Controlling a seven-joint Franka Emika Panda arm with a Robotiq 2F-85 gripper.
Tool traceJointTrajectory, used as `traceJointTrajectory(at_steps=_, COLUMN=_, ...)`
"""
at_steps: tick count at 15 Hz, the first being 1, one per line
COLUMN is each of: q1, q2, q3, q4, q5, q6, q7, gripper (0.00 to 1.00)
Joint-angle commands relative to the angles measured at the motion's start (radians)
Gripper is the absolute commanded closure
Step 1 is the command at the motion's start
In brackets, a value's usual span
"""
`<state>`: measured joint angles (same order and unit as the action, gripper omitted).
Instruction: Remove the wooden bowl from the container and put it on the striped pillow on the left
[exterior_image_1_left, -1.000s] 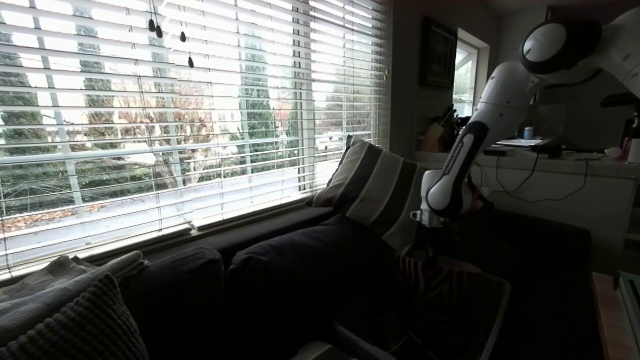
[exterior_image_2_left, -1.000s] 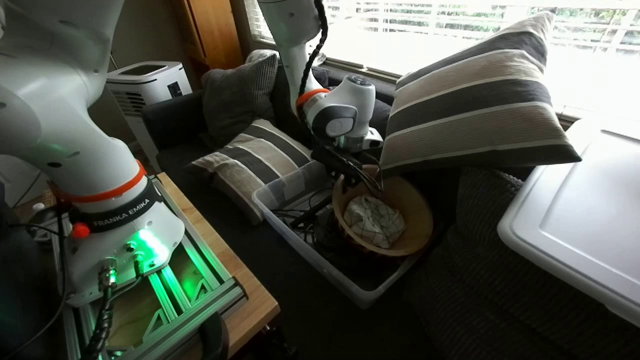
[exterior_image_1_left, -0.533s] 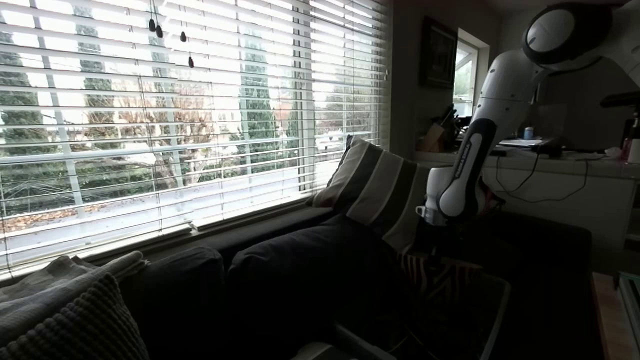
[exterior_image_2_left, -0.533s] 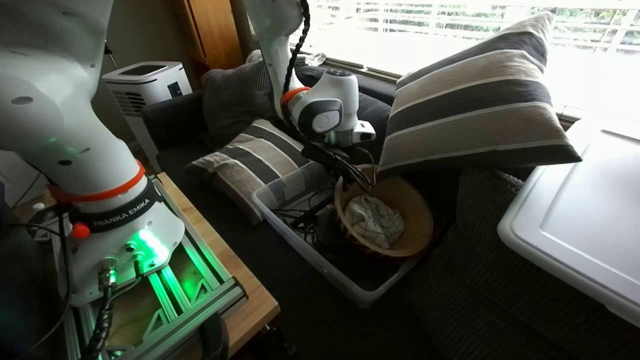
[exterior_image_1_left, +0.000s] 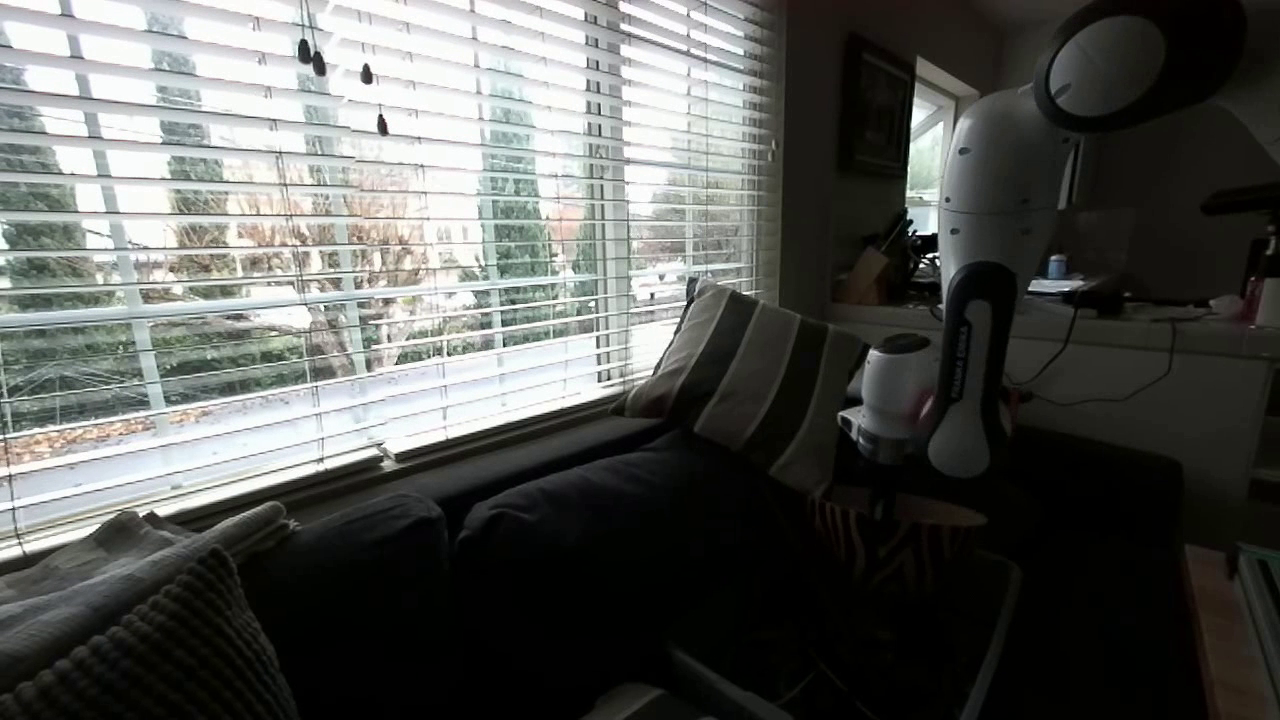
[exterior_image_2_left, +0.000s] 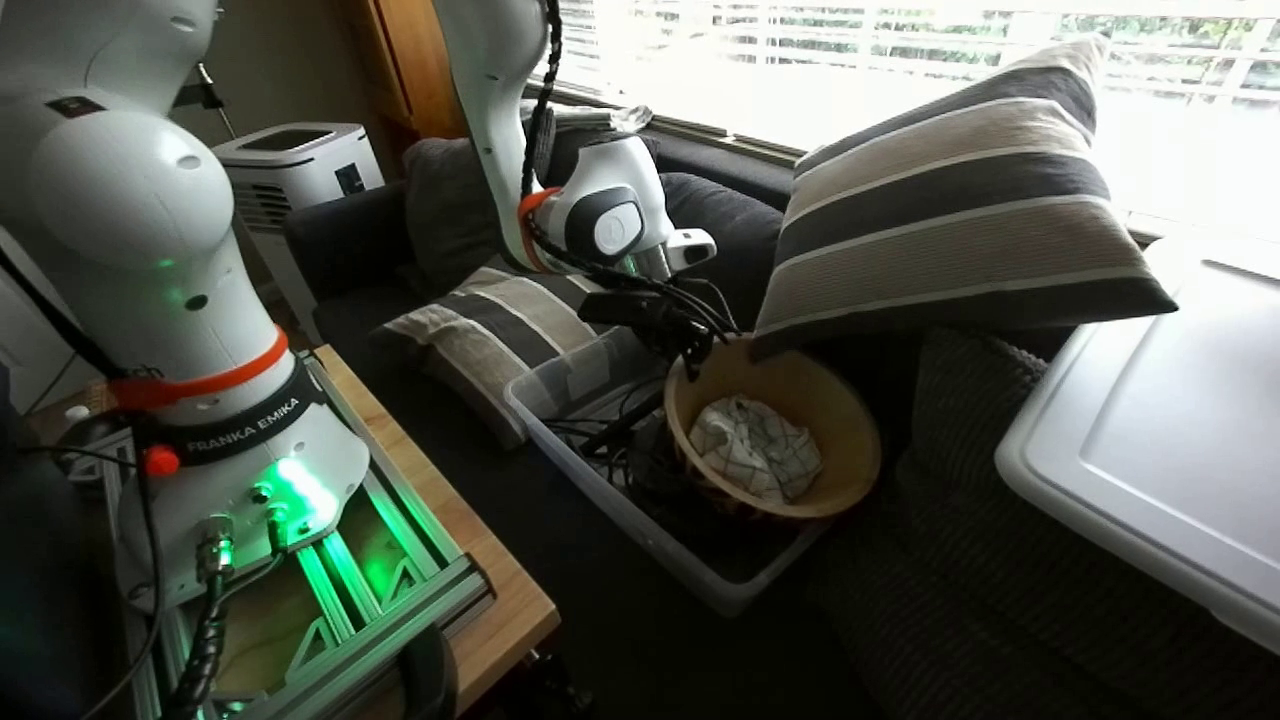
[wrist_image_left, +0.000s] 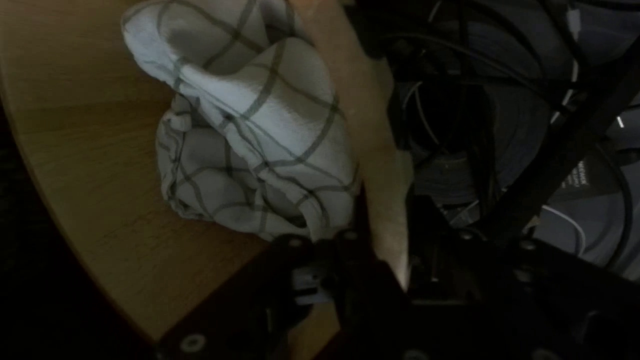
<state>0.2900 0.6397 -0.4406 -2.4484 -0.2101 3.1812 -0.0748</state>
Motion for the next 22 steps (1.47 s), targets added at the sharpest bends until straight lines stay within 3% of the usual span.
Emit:
traceJointTrajectory(at_steps=1, q1=0.266, q2=0.080, q3=-0.243, q4=-0.044, q5=0.050, q6=0.080, q7=0.058, gripper=0.93)
traceJointTrajectory(at_steps=4, q1=0.459, q2=0.167, q3=-0.358, q4=-0.090, q5=0.143, q6=0.115, q7=0.091, gripper=0.93)
traceJointTrajectory(at_steps=7, q1=0.580, q2=0.224, q3=-0.400, q4=-0.139, q5=0.252, q6=0.104, q7=0.130, gripper=0.93)
traceJointTrajectory(at_steps=10, q1=0.581, q2=0.230, q3=-0.381, q4=-0.168, q5=0.324, q6=0.055, q7=0.170, gripper=0.93)
traceJointTrajectory(at_steps=16, q1=0.618, q2=0.196, q3=-0.388, q4=-0.229, q5=0.363, q6=0.102, q7=0.171, gripper=0.93)
traceJointTrajectory(at_steps=22, q1=0.797, q2=0.155, q3=-0.434, q4=-0.341, q5=0.363, q6=0.136, q7=0.144, gripper=0.93)
